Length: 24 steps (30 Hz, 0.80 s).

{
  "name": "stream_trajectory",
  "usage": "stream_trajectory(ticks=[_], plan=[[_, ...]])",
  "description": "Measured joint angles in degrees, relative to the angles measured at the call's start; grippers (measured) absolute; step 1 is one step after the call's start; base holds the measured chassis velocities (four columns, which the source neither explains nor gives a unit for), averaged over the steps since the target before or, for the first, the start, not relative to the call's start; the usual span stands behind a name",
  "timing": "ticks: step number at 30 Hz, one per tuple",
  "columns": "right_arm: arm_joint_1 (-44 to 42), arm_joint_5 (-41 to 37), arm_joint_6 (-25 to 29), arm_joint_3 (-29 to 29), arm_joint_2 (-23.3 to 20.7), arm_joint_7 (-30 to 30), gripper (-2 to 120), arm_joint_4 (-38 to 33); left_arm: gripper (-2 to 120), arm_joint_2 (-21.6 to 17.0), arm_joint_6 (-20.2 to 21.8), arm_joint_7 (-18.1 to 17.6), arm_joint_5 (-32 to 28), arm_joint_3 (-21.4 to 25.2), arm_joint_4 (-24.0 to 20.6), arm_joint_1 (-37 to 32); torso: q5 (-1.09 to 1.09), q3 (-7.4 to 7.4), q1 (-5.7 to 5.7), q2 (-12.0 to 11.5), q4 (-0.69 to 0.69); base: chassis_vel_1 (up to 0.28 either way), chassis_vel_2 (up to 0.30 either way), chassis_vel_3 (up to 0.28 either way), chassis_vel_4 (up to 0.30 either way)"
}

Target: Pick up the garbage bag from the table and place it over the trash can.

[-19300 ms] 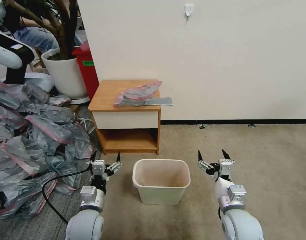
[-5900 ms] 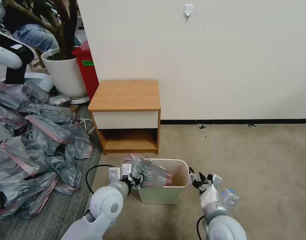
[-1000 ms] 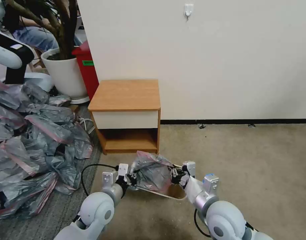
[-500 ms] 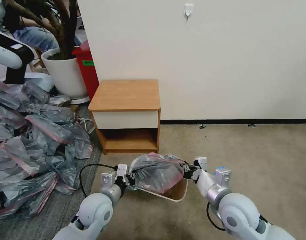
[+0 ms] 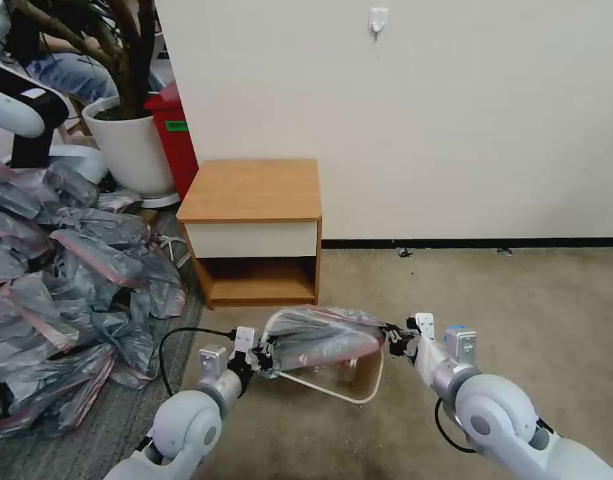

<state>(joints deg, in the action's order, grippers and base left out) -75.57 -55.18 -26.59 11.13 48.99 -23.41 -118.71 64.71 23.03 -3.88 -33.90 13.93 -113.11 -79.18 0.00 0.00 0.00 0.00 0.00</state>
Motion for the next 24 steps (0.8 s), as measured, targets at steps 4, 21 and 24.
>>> stream_trajectory(ticks=[4,21,24], plan=[[-0.39,-0.02,-0.23,0.16,0.00,-0.43,24,-0.02,4,0.55,-1.03,0.39,0.15,0.29,0.32,0.02,0.00,0.00,0.00,0.00,0.00,0.000,0.000,0.000,0.000],[-2.29,0.27,-0.15,1.02,-0.94,-0.72,5,-2.26,4,1.40,-1.52,-2.54,0.91,1.16,1.55,1.20,0.00,0.00,0.00,0.00,0.00,0.000,0.000,0.000,0.000],[-2.51,0.54,-0.17,1.04,-0.98,-0.66,6,-1.89,4,1.58,-1.62,-2.58,0.91,1.19,1.63,1.39,0.00,0.00,0.00,0.00,0.00,0.000,0.000,0.000,0.000]])
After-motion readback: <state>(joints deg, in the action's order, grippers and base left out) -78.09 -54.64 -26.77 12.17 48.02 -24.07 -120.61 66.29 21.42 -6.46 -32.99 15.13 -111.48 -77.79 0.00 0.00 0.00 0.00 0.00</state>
